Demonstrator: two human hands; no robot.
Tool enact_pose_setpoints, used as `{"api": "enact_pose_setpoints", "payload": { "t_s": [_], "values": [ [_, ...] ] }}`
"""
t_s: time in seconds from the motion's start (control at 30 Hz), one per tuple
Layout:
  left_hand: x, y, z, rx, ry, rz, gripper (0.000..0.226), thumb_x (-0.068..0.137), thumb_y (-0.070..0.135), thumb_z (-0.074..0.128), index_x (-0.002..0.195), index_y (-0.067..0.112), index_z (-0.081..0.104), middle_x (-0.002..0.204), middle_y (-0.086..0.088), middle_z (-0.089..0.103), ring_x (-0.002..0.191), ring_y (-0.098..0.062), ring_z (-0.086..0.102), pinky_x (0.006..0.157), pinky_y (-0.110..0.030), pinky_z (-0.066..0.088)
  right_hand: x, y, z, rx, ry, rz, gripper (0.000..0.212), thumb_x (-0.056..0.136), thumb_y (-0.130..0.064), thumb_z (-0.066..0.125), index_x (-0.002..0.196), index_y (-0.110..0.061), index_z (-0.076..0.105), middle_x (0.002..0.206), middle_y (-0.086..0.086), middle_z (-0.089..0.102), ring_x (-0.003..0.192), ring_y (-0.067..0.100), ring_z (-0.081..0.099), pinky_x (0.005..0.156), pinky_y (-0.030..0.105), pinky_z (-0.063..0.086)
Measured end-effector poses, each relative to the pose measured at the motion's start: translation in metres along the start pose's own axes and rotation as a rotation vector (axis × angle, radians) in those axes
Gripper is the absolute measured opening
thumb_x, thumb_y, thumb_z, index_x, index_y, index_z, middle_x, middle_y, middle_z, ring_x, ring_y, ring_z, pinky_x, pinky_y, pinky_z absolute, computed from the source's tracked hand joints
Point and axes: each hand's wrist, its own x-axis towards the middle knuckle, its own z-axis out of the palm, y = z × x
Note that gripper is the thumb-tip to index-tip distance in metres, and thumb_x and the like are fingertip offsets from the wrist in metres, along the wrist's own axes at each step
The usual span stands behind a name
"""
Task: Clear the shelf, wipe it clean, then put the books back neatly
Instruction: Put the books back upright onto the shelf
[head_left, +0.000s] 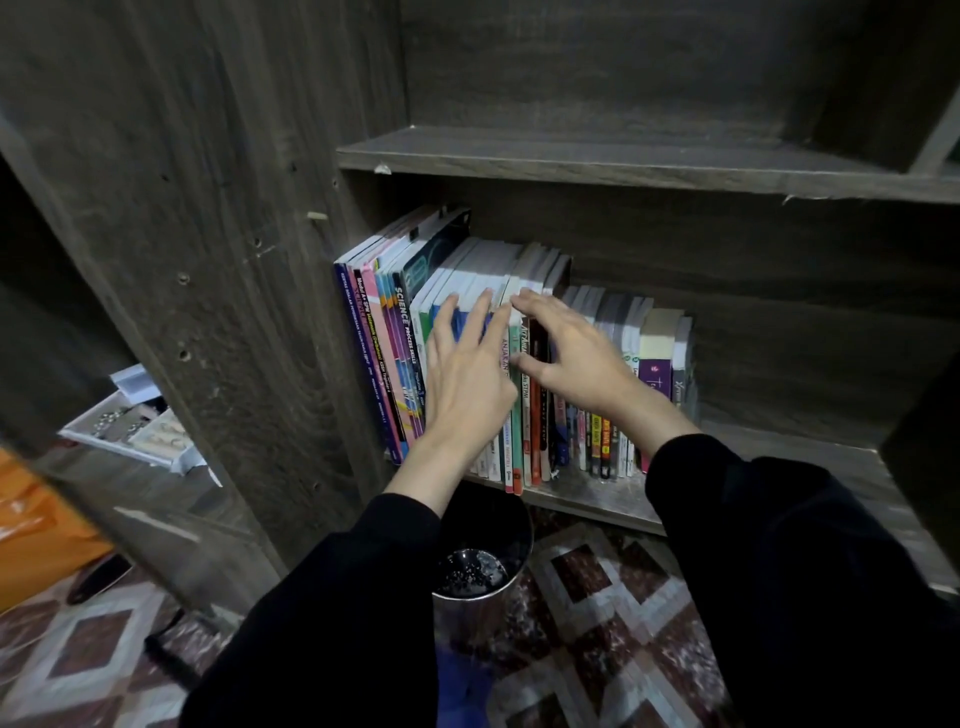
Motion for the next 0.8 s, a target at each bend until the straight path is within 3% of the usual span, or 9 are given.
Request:
{"api": "enact_pose_setpoints", "payload": {
  "t_s": [0.13, 0.23, 0.37, 0.43, 0.5, 0.57, 0.63, 0.73, 0.8],
  "values": [
    [-0.005, -0.003, 0.002, -0.024, 0.088, 0.003, 0.063, 0.082, 0.004, 0.051, 0.142, 0.020, 0.041, 0.151, -0.004, 0.029, 0.141, -0.028, 0.011, 0.114, -0.047, 0.020, -0.002, -0.003, -0.002, -0.015, 0.030, -0.040, 0.054, 0.091, -0.034, 0.059, 0.139, -0.026, 0.036, 0.148, -0.003, 0.039, 0.137, 0.017, 0.036, 0.109, 0.044, 0.033],
    [-0.018, -0.007, 0.007, -0.090, 0.178, 0.007, 0.061, 0.077, 0.005, 0.052, 0.137, 0.019, 0.049, 0.142, -0.006, 0.042, 0.134, -0.028, 0.023, 0.108, -0.045, 0.026, -0.002, -0.002, -0.002, -0.026, 0.049, -0.072, 0.049, 0.091, -0.033, 0.059, 0.134, -0.026, 0.038, 0.140, -0.004, 0.046, 0.128, 0.016, 0.044, 0.101, 0.040, 0.038],
    [-0.043, -0.007, 0.017, -0.200, 0.318, 0.012, 0.048, 0.081, 0.018, 0.050, 0.129, 0.015, 0.056, 0.127, -0.007, 0.052, 0.121, -0.024, 0.037, 0.099, -0.026, 0.028, -0.003, 0.001, 0.001, -0.016, 0.060, -0.098, 0.055, 0.092, -0.031, 0.057, 0.140, -0.030, 0.032, 0.143, -0.003, 0.042, 0.130, 0.015, 0.042, 0.096, 0.035, 0.039],
    [-0.048, -0.004, 0.024, -0.287, 0.274, 0.005, 0.044, 0.088, 0.025, 0.054, 0.131, 0.014, 0.049, 0.127, -0.008, 0.049, 0.115, -0.022, 0.046, 0.094, -0.022, 0.032, -0.003, 0.001, 0.003, -0.008, 0.049, -0.091, 0.059, 0.093, -0.030, 0.056, 0.144, -0.031, 0.028, 0.146, -0.001, 0.039, 0.133, 0.016, 0.039, 0.101, 0.039, 0.038],
    [-0.045, 0.000, 0.026, -0.398, 0.179, -0.034, 0.049, 0.093, 0.027, 0.057, 0.138, 0.018, 0.038, 0.123, -0.008, 0.051, 0.096, -0.017, 0.059, 0.080, -0.024, 0.044, -0.004, 0.000, 0.003, 0.006, 0.043, -0.066, 0.063, 0.093, -0.031, 0.057, 0.147, -0.030, 0.023, 0.147, -0.001, 0.038, 0.133, 0.017, 0.040, 0.103, 0.041, 0.037],
    [-0.036, 0.002, 0.024, -0.437, 0.130, -0.079, 0.052, 0.097, 0.022, 0.052, 0.144, 0.022, 0.029, 0.091, 0.000, 0.060, 0.063, -0.004, 0.058, 0.058, -0.019, 0.045, -0.005, -0.001, 0.002, -0.005, 0.037, -0.056, 0.064, 0.093, -0.031, 0.056, 0.147, -0.029, 0.021, 0.148, -0.002, 0.037, 0.134, 0.017, 0.040, 0.103, 0.041, 0.037],
    [-0.032, 0.000, 0.020, -0.461, 0.120, -0.083, 0.051, 0.099, 0.014, 0.047, 0.145, 0.017, 0.028, 0.064, 0.010, 0.053, 0.044, 0.001, 0.052, 0.044, -0.012, 0.041, -0.005, -0.001, 0.001, -0.035, 0.035, -0.062, 0.060, 0.094, -0.033, 0.055, 0.145, -0.028, 0.023, 0.149, -0.002, 0.037, 0.134, 0.018, 0.040, 0.103, 0.043, 0.038],
    [-0.049, -0.004, 0.011, -0.496, 0.160, -0.074, 0.048, 0.094, 0.007, 0.053, 0.138, 0.014, 0.035, 0.070, -0.005, 0.066, 0.049, -0.009, 0.061, 0.048, -0.031, 0.055, -0.005, -0.002, 0.002, -0.071, 0.022, -0.044, 0.056, 0.095, -0.036, 0.052, 0.143, -0.026, 0.026, 0.151, 0.001, 0.032, 0.136, 0.020, 0.038, 0.105, 0.047, 0.039],
    [-0.066, -0.008, 0.009, -0.442, 0.228, -0.057, 0.050, 0.091, 0.007, 0.059, 0.134, 0.020, 0.036, 0.062, -0.006, 0.064, 0.043, -0.013, 0.057, 0.044, -0.032, 0.053, -0.004, -0.001, 0.004, -0.100, 0.004, -0.023, 0.055, 0.096, -0.039, 0.050, 0.145, -0.025, 0.026, 0.157, 0.001, 0.022, 0.141, 0.021, 0.029, 0.108, 0.047, 0.034]
  ]
}}
